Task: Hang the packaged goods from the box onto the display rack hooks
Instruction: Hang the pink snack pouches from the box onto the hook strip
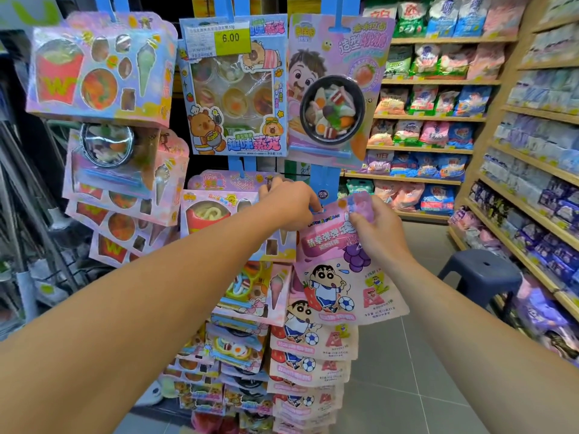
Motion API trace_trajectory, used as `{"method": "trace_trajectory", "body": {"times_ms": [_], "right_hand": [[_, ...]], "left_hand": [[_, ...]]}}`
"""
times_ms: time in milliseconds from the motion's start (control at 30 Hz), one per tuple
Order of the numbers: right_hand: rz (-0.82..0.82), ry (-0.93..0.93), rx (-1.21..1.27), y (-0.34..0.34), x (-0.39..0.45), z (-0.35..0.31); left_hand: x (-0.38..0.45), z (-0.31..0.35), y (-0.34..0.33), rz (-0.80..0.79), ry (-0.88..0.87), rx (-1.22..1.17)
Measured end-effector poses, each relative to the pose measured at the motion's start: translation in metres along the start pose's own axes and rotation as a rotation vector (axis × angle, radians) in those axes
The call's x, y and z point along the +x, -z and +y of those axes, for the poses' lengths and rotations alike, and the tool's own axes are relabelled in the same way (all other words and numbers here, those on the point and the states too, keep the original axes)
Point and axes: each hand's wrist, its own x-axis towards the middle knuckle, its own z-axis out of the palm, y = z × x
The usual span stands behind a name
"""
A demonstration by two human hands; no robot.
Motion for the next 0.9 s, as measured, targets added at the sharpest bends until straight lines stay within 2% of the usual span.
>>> {"method": "trace_trajectory", "body": {"times_ms": [267,567,733,900], "right_hand": [[0.061,-0.070,-0.017,-0.008,0.014,0.000],[0.153,-0.227,-0.075,-0.015,0.022,0.011],[0.164,-0.355,-0.090,-0.016,0.021,0.023],[0.155,-0.396,-0.084,-0.023,0.014,0.032]], "left_hand": [[0.002,-0.003,-0.001,-0.006,-0.010,0.080],[-0.012,-0.013,-0.013,0.166,-0.149,0.252],[-0.013,-0.018,-0.025,0.260,-0.215,0.392],[-0.014,-0.023,-0.035,0.295,-0.248,0.458]]}}
